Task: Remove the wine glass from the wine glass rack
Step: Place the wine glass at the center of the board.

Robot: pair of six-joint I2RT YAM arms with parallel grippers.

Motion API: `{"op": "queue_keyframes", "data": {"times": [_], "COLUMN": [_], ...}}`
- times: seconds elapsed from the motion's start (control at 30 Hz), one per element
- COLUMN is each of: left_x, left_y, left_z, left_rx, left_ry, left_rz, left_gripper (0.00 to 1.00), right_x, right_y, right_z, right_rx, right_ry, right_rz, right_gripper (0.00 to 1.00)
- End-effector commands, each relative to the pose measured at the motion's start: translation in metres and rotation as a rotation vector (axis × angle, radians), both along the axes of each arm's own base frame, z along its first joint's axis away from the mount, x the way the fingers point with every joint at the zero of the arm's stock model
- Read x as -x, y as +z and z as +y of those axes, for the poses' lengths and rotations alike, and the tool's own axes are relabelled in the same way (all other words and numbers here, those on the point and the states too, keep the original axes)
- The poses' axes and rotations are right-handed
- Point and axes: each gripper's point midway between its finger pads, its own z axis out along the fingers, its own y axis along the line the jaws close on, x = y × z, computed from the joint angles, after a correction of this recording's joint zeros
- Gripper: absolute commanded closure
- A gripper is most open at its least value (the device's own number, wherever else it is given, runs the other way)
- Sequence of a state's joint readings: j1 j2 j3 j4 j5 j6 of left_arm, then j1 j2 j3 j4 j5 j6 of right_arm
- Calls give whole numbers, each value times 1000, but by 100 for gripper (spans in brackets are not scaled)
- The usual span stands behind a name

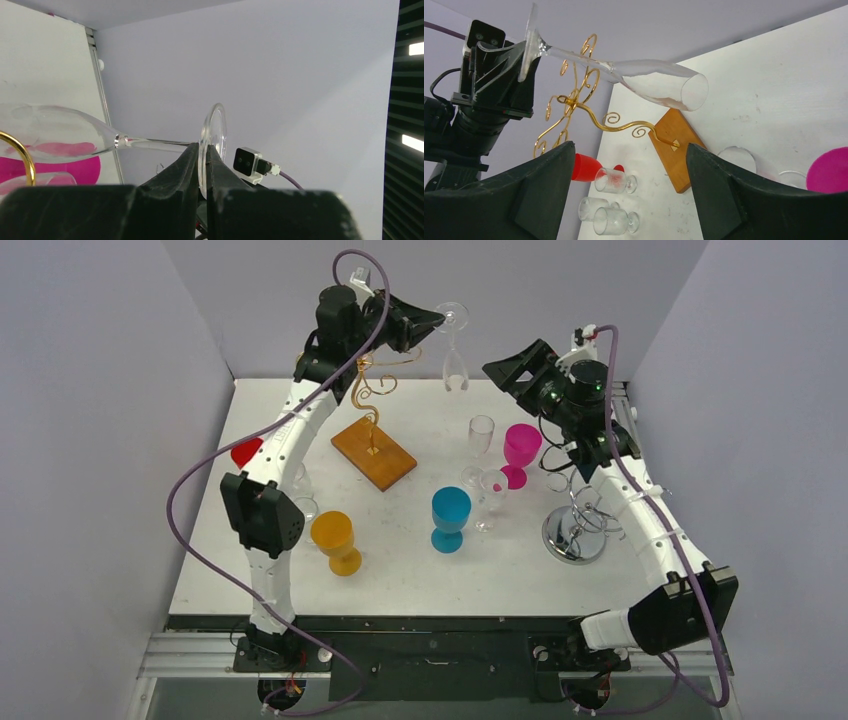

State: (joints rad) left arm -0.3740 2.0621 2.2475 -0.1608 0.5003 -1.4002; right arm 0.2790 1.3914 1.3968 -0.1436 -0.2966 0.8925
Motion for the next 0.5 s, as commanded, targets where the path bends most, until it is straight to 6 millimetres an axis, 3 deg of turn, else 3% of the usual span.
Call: {"op": "queue_keyframes", "data": {"times": [0.0,0.1,0.13,0.17,0.2,0.47], "left_x": [54,70,74,80,84,121], "left_y": [90,96,100,100,104,123], "left_z": [11,10,10,10,11,17], "left_rx": [128,159,177,184,198,294], "left_ry": [-10,-18,-22,-24,-25,-42], "left_rz": [-175,-174,-174,-167,-168,-148], "left_gripper": [100,100,100,100,100,100], "right_x": [18,25,28,30,33,51], "right_y": [40,31,37,28,34,26], "right_z": [-6,-7,-9,-9,-11,-19], "right_rx": [-29,-43,-54,-64,-77,-157], "right_ry": [18,23,25,27,27,31], "right_rz": [-180,-181,-205,-188,-216,-250], "right_gripper": [23,21,21,21,20,16]}}
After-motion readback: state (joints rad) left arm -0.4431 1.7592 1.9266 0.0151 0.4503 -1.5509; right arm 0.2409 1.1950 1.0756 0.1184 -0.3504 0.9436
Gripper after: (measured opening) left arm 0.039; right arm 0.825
